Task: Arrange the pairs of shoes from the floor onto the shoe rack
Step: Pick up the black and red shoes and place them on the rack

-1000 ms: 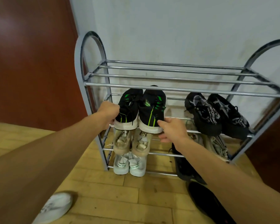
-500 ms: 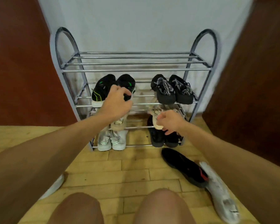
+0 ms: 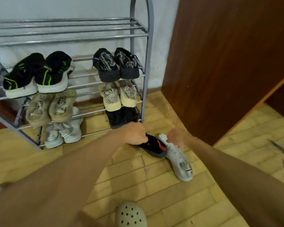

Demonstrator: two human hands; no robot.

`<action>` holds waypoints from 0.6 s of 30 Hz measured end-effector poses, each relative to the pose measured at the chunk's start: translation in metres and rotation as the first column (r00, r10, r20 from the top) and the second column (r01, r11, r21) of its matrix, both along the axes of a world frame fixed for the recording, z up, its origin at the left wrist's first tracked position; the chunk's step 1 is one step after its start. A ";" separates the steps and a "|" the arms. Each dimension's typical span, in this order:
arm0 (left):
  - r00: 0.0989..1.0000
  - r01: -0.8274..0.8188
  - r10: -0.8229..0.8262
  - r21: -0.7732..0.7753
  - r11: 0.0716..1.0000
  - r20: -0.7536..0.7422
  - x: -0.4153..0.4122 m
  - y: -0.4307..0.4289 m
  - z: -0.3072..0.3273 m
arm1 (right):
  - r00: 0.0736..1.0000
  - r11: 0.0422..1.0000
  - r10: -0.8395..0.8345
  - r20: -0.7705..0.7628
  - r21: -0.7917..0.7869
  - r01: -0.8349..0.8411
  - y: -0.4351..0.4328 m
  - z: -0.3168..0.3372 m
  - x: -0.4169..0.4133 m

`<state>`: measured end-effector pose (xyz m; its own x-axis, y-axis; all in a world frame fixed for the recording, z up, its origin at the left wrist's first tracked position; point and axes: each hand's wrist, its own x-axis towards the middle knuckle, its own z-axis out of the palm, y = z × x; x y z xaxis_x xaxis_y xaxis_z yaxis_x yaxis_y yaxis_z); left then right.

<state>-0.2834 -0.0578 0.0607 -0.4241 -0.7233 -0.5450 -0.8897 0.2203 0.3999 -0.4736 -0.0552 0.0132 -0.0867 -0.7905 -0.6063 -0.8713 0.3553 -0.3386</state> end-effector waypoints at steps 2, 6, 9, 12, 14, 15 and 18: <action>0.999 -0.038 0.038 -0.031 0.999 0.010 0.003 -0.001 -0.028 | 1.000 0.999 -0.020 -0.022 0.027 0.020 -0.002 -0.032 -0.011; 0.971 -0.238 0.237 -0.108 0.965 -0.019 0.031 0.012 -0.082 | 0.987 0.987 -0.158 -0.023 0.022 0.158 -0.014 -0.094 -0.015; 0.957 -0.283 0.286 -0.047 0.958 0.055 0.055 0.025 -0.118 | 0.963 0.963 -0.269 0.029 -0.006 0.270 -0.023 -0.140 -0.010; 0.956 -0.271 0.263 0.048 0.961 0.127 0.071 0.022 -0.137 | 0.914 0.914 -0.405 0.007 -0.039 0.405 -0.027 -0.169 0.004; 0.961 -0.251 0.238 0.082 0.965 0.144 0.078 0.017 -0.144 | 0.883 0.882 -0.469 -0.029 -0.072 0.466 -0.031 -0.178 0.013; 0.956 -0.267 0.252 0.095 0.959 0.147 0.080 0.015 -0.144 | 0.877 0.877 -0.479 -0.037 -0.061 0.477 -0.031 -0.180 0.014; 0.947 -0.311 0.298 0.101 0.945 0.120 0.080 0.012 -0.146 | 0.878 0.878 -0.478 0.003 0.015 0.478 -0.028 -0.178 0.013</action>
